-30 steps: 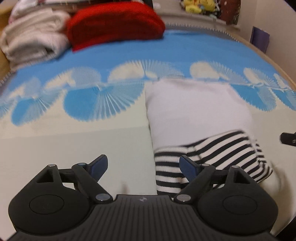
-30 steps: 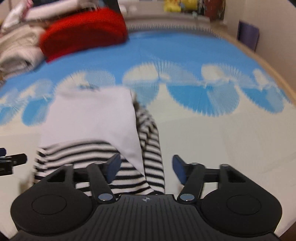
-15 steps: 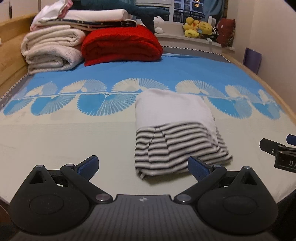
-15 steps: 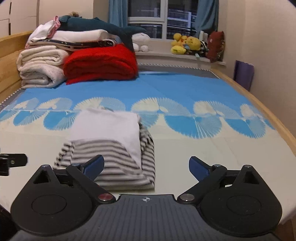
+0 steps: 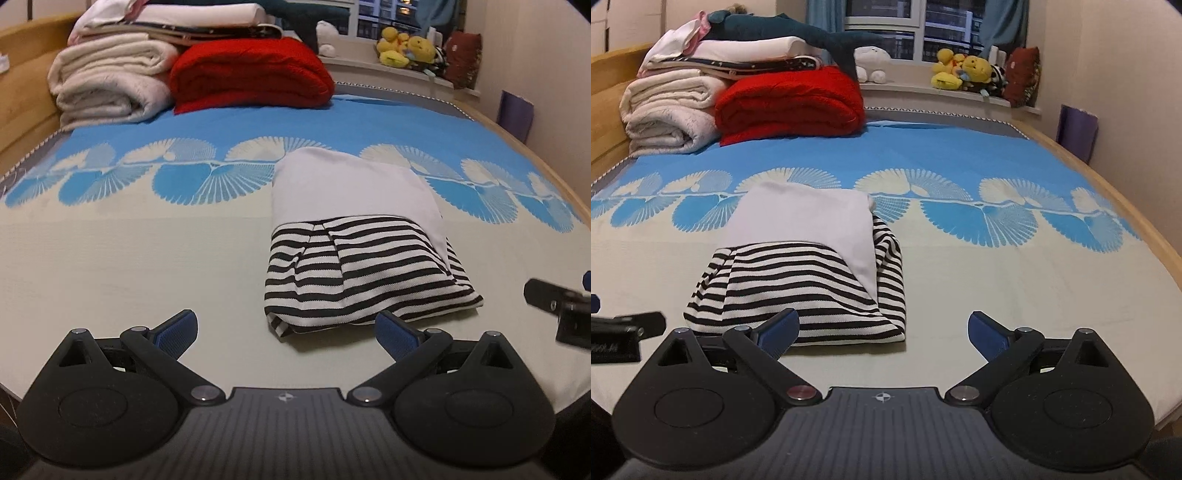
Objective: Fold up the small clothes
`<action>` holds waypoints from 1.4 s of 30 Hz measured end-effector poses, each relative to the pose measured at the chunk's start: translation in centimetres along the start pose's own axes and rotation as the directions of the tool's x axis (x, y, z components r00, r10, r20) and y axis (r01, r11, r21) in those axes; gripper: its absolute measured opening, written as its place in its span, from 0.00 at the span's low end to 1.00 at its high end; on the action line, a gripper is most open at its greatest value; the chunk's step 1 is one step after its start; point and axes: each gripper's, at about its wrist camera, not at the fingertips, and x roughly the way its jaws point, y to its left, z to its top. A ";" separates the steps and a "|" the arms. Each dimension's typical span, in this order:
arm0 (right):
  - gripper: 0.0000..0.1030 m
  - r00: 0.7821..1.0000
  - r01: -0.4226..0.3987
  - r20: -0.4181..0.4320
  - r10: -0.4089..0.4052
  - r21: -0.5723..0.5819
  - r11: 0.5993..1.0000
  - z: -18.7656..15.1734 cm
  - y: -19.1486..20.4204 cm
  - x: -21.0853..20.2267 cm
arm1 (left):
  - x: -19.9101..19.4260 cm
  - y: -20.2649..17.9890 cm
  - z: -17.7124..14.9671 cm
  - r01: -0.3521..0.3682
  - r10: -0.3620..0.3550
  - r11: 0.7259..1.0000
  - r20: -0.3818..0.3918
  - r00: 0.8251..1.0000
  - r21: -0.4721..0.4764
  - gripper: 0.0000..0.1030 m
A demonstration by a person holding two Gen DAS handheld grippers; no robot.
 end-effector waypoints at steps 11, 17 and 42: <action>0.95 1.000 -0.010 0.011 0.011 -0.083 0.996 -0.3 1.6 0.3 | 0.5 0.5 0.5 0.024 -0.024 0.999 -0.002 1.000 -0.044 0.99; 0.95 1.000 -0.014 0.007 0.015 -0.066 0.998 -0.1 2.0 0.5 | 0.4 0.2 0.5 0.030 -0.030 0.999 0.000 1.000 -0.038 0.99; 0.95 0.999 -0.034 -0.015 0.033 -0.048 0.998 0.0 3.2 1.2 | 0.5 -0.1 0.5 0.042 -0.043 0.998 -0.010 0.999 -0.038 0.99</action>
